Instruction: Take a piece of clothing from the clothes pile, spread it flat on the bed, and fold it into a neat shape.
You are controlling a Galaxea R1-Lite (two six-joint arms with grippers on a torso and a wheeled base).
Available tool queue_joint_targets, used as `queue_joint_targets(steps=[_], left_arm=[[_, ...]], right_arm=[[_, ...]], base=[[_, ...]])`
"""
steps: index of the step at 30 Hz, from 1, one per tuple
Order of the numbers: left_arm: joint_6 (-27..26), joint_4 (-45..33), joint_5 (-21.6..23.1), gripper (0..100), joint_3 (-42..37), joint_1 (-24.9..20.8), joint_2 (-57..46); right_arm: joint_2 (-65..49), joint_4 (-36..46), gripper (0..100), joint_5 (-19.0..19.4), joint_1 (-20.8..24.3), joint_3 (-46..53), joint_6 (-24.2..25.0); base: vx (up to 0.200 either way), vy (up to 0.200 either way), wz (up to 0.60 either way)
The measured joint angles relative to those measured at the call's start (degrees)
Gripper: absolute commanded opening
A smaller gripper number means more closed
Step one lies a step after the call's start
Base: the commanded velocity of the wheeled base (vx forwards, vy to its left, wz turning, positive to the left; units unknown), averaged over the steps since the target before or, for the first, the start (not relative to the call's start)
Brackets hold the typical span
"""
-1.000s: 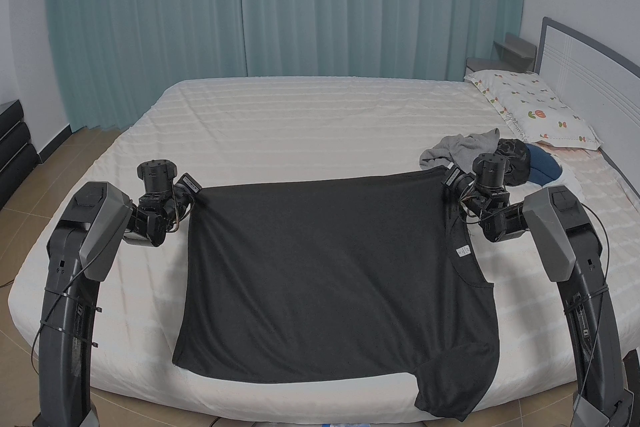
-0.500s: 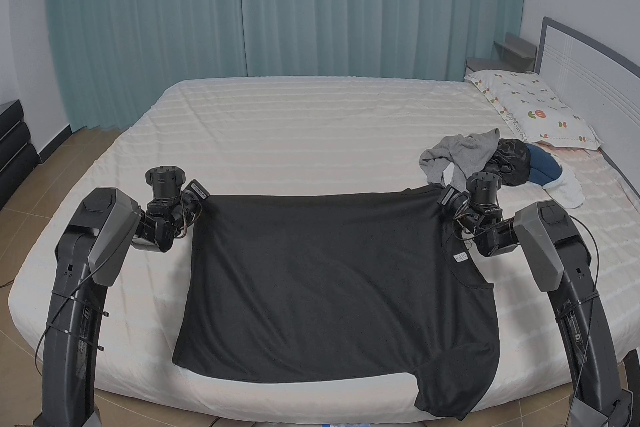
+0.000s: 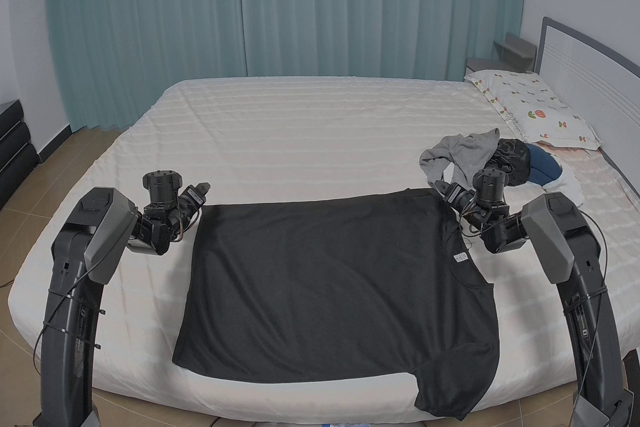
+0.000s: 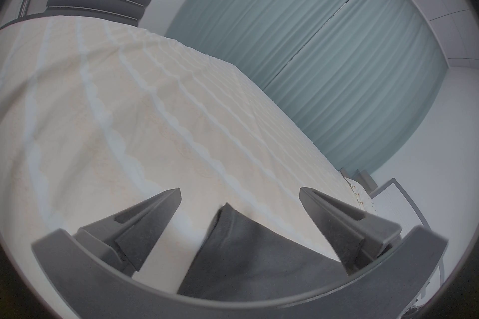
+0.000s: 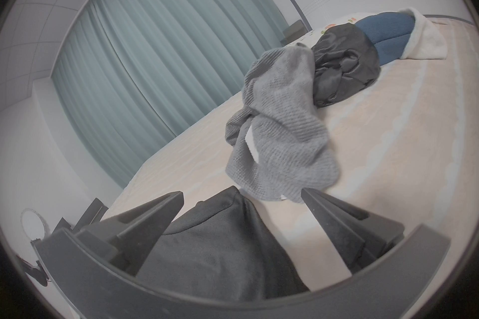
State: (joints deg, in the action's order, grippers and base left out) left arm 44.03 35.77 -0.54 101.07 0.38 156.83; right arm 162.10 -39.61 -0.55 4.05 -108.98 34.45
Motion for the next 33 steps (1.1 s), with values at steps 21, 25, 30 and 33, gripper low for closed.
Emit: queue_joint_targets(steps=[21, 25, 30, 33], left_arm=[[0.1, 14.9, 4.5, 100, -47.2, 0.0, -25.0], [0.9, 17.6, 4.9, 100, -56.7, -0.8, -29.6], [3.1, 20.6, 5.3, 100, -67.0, -2.5, -34.6], [5.1, 22.7, 5.3, 100, -72.7, -4.0, -37.0]], right_arm=[[-30.0, -2.5, 100, 6.8, -2.1, 52.2, 7.3], [-34.6, -4.8, 100, 8.1, -1.6, 62.8, 8.7], [-39.4, -9.9, 100, 9.2, -1.0, 76.3, 9.8], [-41.5, -15.3, 100, 10.0, -0.9, 84.0, 10.3]], base=[[0.000, 0.000, 0.00], [0.000, 0.000, 0.00], [0.000, 0.000, 0.00], [0.000, 0.000, 0.00]])
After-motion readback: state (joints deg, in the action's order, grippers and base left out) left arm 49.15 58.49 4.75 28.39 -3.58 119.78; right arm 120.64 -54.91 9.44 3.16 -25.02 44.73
